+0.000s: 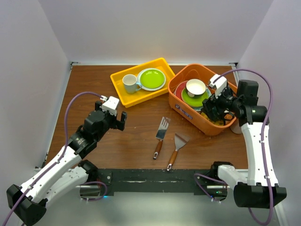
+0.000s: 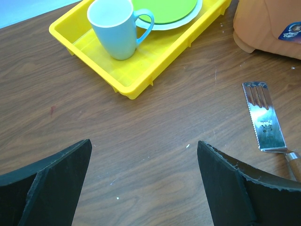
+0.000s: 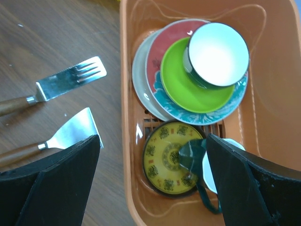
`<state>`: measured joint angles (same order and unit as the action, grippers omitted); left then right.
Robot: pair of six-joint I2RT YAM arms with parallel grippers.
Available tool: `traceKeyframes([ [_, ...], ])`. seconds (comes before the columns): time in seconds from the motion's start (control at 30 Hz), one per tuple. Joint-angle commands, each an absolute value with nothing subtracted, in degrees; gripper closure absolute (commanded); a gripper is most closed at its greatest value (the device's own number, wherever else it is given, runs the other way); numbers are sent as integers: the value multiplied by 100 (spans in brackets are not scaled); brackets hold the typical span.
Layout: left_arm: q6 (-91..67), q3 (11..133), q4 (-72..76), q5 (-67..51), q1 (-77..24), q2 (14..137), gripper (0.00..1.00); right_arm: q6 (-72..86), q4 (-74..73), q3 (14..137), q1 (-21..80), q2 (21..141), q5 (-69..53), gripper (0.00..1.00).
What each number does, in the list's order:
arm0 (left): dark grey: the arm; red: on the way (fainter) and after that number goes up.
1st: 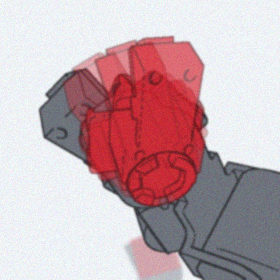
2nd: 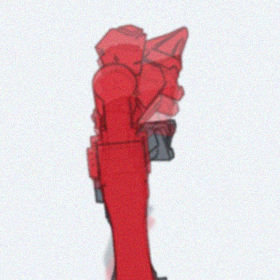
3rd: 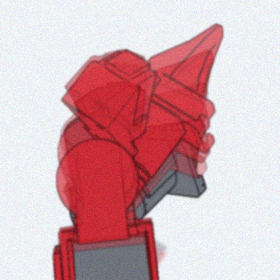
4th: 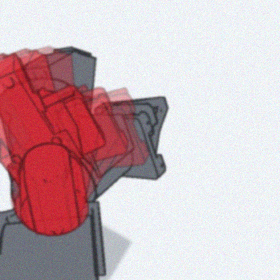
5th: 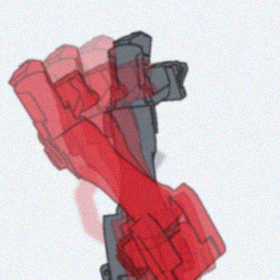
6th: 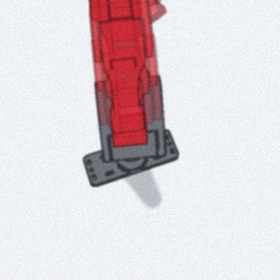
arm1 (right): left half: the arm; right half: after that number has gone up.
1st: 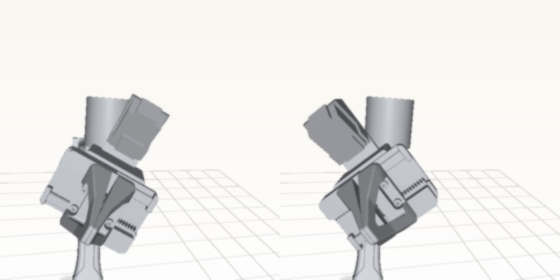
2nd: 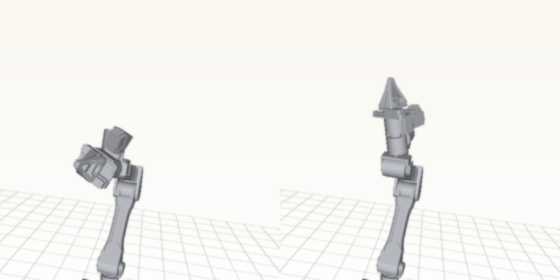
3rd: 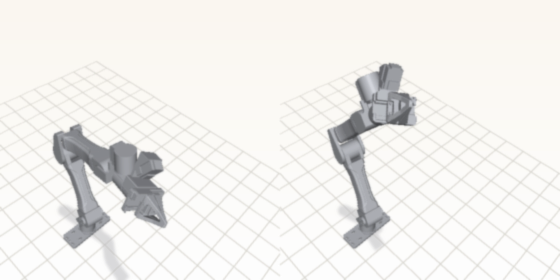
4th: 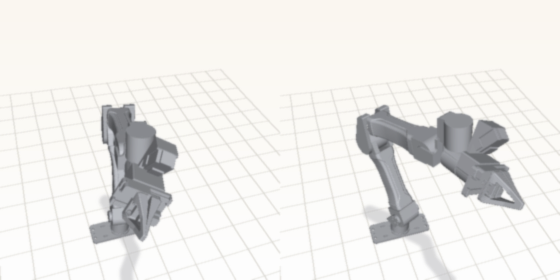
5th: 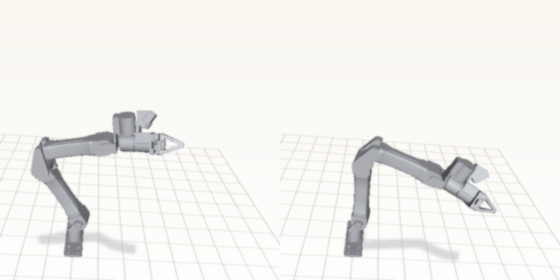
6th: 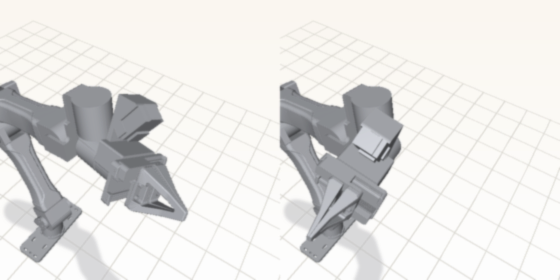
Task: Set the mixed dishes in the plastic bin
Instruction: Pick up the cup at the center of the board.
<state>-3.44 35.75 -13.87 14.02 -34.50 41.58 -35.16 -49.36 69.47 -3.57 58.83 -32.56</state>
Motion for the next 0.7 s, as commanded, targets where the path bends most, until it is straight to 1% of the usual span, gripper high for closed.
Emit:
traceKeyframes([
  [0.0, -360, 3577, -1151, 1345, -3419, 4078, 0, -3621, -5124, 7277, -404, 5783, -2646, 1],
  [0.2, -352, 3577, -1143, 1327, -3410, 4087, 0, -3814, -5378, 7452, -659, 5871, -2391, 1],
  [0.3, -360, 3577, -1134, 1327, -3410, 4061, 0, -4069, -5554, 7611, -1080, 5968, -2478, 1],
  [0.4, -352, 3577, -1134, 1318, -3410, 4061, 0, -4367, -5791, 7778, -1764, 6082, -2698, 1],
  [0.67, -352, 3577, -1125, 1310, -3419, 4052, 0, -4983, -6204, 7936, -2566, 6240, -2953, 1],
])
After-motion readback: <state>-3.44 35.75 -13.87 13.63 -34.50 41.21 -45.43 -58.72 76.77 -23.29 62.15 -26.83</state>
